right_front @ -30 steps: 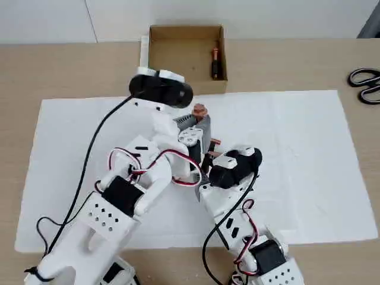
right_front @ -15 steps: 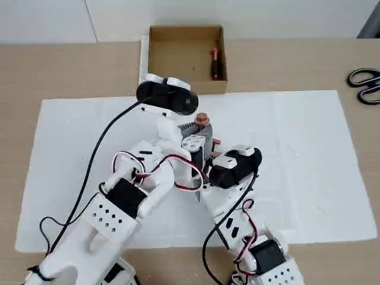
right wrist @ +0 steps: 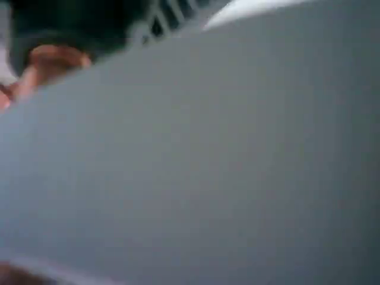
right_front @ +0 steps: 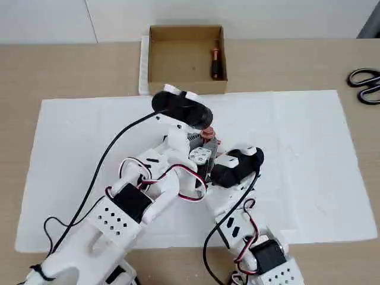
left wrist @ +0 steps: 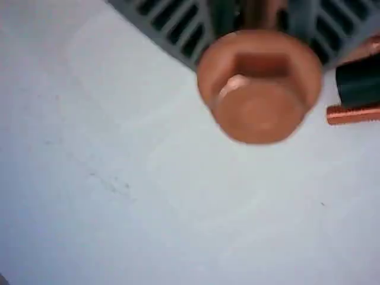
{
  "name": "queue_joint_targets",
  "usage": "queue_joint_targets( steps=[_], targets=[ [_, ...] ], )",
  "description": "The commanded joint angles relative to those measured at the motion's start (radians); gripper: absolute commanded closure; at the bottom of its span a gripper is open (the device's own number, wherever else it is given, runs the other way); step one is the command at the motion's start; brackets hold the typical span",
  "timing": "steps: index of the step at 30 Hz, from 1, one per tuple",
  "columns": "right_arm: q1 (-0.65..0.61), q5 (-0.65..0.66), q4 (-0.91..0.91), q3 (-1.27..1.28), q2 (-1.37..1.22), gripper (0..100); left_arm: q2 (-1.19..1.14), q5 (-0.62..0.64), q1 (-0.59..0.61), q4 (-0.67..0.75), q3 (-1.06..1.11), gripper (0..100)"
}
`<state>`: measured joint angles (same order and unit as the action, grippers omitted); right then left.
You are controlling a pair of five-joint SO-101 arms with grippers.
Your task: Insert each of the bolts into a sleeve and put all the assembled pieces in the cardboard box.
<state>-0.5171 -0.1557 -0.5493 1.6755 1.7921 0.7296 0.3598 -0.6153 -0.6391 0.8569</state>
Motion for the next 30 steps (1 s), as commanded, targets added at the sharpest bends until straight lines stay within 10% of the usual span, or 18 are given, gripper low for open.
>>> queue_joint_targets(
  steps=[1, 18, 30],
  targets=[
    [0.002, -0.009, 0.016, 0.009, 0.001, 99.5, 0.032, -0.006, -0.025, 0.014, -0.001, 99],
    [0.002, -0.009, 0.016, 0.009, 0.001, 99.5, 0.032, -0.008, -0.026, -0.120, 0.007, 99],
    [0.002, -0.009, 0.016, 0.009, 0.001, 99.5, 0.048, -0.046, -0.008, -0.218, -0.042, 71]
  ],
)
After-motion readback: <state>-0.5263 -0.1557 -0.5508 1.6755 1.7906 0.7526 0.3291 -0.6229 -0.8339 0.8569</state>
